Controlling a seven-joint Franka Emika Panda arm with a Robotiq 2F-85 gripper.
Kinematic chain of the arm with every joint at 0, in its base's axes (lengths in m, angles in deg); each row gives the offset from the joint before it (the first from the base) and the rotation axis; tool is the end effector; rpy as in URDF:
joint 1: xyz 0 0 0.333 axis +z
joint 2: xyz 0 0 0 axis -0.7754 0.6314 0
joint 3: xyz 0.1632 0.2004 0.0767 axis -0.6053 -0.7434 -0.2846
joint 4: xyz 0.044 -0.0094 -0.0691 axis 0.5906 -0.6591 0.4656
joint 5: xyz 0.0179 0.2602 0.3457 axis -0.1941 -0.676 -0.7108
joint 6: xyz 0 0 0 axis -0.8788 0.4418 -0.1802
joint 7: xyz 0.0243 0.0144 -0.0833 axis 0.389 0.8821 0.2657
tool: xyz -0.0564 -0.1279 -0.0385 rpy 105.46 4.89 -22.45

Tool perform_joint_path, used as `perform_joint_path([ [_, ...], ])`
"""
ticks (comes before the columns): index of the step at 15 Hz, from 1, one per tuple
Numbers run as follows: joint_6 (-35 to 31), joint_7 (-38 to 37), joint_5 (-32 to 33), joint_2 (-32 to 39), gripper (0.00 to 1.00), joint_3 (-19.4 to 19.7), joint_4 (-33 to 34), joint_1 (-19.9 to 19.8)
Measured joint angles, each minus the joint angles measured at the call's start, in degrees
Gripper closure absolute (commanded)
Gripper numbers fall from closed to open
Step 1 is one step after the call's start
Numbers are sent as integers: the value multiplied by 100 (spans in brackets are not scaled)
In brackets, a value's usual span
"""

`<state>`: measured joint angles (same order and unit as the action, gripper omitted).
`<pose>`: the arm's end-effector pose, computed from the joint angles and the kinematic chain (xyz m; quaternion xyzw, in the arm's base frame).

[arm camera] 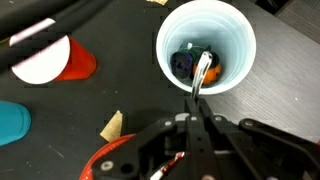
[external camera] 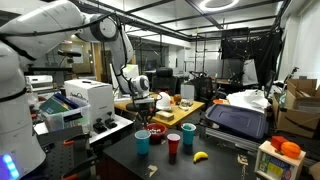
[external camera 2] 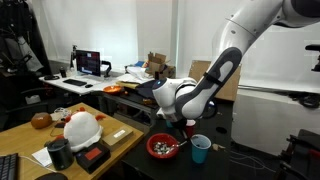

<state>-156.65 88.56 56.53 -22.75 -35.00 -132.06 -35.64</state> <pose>0.5599 0.1895 -0.0401 0.8583 0.4620 -0.1702 0.1449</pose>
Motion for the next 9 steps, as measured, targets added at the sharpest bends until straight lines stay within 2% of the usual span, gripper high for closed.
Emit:
perform_joint_path([
  [9,281,-13,-1,2,99,4,76,70],
])
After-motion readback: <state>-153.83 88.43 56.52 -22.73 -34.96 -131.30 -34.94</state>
